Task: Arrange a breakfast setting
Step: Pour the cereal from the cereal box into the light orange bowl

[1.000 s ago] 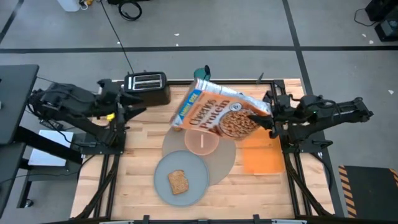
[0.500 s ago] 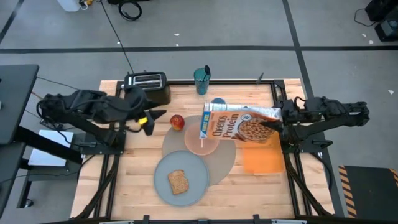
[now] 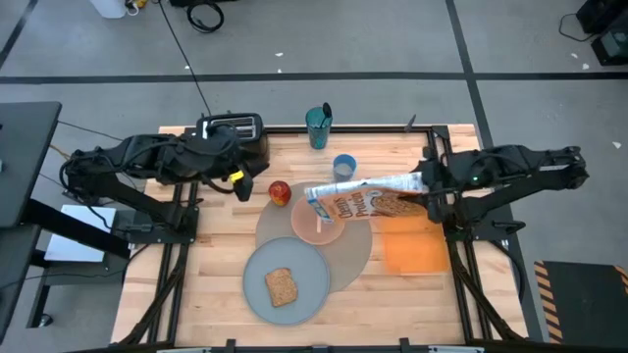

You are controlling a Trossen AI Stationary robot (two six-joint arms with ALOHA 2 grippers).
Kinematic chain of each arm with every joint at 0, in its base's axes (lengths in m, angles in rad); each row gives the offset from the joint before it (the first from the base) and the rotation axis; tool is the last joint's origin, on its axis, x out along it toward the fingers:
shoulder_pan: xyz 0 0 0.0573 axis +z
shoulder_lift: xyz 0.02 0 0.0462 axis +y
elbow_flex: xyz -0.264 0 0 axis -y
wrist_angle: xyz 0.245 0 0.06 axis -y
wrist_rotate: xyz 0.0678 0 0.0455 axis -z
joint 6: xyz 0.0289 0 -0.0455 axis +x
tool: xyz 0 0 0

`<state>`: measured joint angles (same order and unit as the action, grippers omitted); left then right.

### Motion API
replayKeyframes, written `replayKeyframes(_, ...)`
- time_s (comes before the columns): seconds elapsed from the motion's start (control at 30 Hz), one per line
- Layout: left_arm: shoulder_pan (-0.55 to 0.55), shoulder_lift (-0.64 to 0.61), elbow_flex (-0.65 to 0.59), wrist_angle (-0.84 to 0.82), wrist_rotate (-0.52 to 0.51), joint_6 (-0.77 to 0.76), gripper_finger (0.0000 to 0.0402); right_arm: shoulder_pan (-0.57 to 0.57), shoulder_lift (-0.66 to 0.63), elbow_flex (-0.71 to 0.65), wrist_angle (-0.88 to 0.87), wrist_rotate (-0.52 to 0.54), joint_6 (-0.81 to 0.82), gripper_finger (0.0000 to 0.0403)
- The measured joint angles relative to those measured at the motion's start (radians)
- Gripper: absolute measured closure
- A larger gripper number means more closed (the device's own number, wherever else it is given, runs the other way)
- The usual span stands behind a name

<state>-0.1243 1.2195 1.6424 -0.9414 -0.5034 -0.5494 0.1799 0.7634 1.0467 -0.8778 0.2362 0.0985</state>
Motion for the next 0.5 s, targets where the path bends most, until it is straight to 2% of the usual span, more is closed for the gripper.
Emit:
replayKeyframes(0.27, -0.004, -0.005, 0.000, -0.013, 0.010, 0.050, 0.0210, 0.000, 0.182, 0.160, -0.015, 0.002, -0.097, 0.0172)
replayKeyframes(0.5, -0.004, -0.011, 0.000, -0.089, 0.056, 0.065, 0.0210, 0.000, 0.312, 0.255, -0.078, 0.002, -0.190, 0.0172)
